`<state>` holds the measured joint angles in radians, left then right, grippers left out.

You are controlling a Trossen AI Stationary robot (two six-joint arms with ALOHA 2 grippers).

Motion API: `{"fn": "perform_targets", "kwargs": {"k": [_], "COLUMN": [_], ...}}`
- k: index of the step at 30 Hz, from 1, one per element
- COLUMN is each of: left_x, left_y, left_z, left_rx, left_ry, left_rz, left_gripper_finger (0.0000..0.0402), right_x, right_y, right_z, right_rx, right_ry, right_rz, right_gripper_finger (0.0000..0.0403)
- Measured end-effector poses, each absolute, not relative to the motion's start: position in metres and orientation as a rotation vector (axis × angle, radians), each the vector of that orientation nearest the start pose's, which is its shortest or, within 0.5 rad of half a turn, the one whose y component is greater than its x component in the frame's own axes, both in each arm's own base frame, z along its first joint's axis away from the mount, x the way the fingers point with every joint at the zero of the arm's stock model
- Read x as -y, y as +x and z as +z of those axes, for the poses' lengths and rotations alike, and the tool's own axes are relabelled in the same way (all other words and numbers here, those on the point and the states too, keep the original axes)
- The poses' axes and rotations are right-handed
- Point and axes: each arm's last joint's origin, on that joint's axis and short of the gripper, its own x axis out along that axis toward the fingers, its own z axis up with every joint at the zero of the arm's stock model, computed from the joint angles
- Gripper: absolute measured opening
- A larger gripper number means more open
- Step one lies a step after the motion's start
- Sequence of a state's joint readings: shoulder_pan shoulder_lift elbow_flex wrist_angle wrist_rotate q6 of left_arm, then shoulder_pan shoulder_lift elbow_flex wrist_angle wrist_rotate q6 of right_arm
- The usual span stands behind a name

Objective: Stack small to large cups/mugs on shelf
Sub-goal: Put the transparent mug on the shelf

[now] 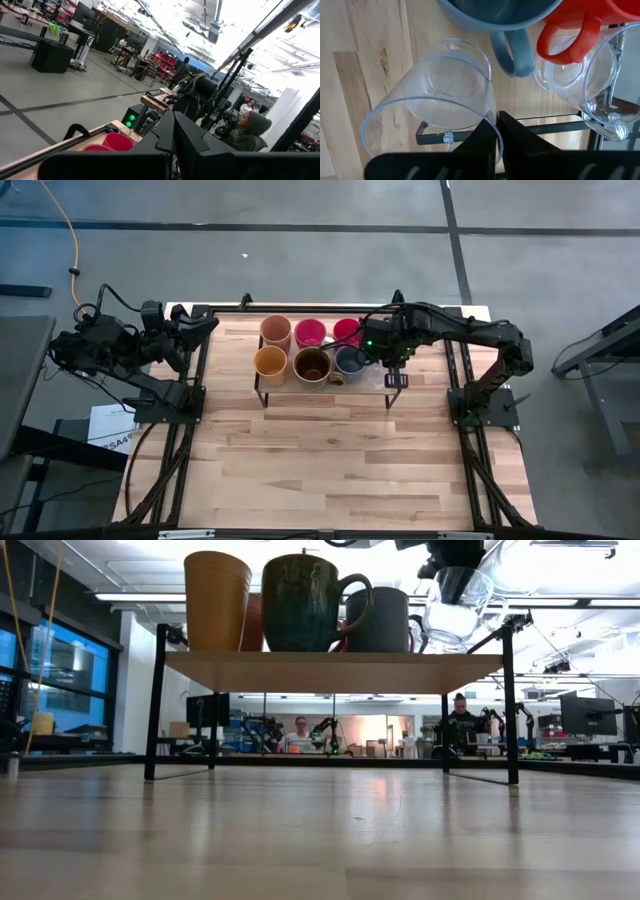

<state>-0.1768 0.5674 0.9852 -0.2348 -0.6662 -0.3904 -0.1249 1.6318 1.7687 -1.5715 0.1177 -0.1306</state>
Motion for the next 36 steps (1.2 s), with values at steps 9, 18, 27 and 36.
{"fn": "perform_targets", "kwargs": {"k": [9,18,27,36], "left_x": [-0.0025,-0.0025,-0.0025,-0.0025], "left_y": [0.0878,0.0878,0.0878,0.0878], "left_z": [0.4161,0.4161,0.4161,0.4161], "left_rx": [0.263,0.263,0.262,0.262], "left_ry": [-0.457,-0.458,-0.457,-0.457], "left_rz": [0.450,0.450,0.450,0.450], "left_gripper_finger": [0.0000,0.0000,0.0000,0.0000], "right_x": [0.0386,0.0385,0.0382,0.0382], "right_y": [0.2811,0.2810,0.2811,0.2811], "right_z": [0.3643,0.3644,0.3644,0.3643], "right_rx": [-1.446,-1.445,-1.444,-1.444], "right_ry": [-0.082,-0.077,-0.069,-0.067], "right_rz": [-0.118,-0.122,-0.114,-0.114], "right_gripper_finger": [0.0000,0.0000,0.0001,0.0001]}}
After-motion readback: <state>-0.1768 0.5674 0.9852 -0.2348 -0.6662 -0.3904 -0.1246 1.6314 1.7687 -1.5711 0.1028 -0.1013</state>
